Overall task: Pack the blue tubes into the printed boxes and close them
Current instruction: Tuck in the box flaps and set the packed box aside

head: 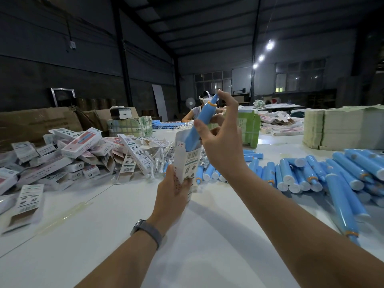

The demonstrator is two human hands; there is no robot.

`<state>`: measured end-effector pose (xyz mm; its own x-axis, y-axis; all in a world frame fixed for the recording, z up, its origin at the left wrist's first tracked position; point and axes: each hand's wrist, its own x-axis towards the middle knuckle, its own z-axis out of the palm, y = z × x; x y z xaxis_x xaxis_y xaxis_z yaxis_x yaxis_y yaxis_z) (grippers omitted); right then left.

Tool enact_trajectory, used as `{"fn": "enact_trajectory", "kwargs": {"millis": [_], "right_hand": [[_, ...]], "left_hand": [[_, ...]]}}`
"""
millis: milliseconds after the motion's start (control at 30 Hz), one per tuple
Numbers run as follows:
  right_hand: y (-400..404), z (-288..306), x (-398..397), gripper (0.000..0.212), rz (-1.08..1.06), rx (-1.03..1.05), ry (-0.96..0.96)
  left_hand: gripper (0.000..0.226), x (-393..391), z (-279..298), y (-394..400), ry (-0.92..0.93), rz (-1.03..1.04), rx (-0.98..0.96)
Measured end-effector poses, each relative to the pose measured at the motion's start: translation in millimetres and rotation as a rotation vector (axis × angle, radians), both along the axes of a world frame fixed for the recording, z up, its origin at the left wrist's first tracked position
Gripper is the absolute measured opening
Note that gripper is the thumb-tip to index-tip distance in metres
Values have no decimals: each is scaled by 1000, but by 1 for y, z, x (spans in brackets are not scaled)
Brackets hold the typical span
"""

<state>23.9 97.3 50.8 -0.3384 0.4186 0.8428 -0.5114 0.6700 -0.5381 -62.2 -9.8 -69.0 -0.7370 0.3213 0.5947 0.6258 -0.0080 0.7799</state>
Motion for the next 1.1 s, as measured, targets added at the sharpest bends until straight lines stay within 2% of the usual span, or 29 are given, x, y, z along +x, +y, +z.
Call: {"fn": "enact_trajectory", "kwargs": {"millis": [167,400,567,633,700,800,900,967,1100], "right_hand": [[-7,0,1,53,-17,35,-46],[-3,3,4,50,-14,19,-69],[-3,1,4,48,-19,54,-91],[-5,-14,1,38,-55,153,-186],[-11,-33,-3,16,-160,293,-256],[-18,-49,-14,26,-205,368,-241],[-13,-55,-21,29,-180,268,-185],[-2,-66,-26,33,-159,261,-300],[23,-104,-33,53,-196,566,-864]], "left_hand": [[30,-1,1,-1,22,46,14],[30,-2,1,-3,30,59,-15],[28,0,3,-3,72,60,-120],[28,2,3,-2,79,64,-124],[28,2,4,-1,63,55,-83],[29,0,6,-2,39,87,-22],[27,-7,8,-5,22,209,25],[28,-11,8,-9,-9,250,71],[27,-9,6,-8,13,248,7]]}}
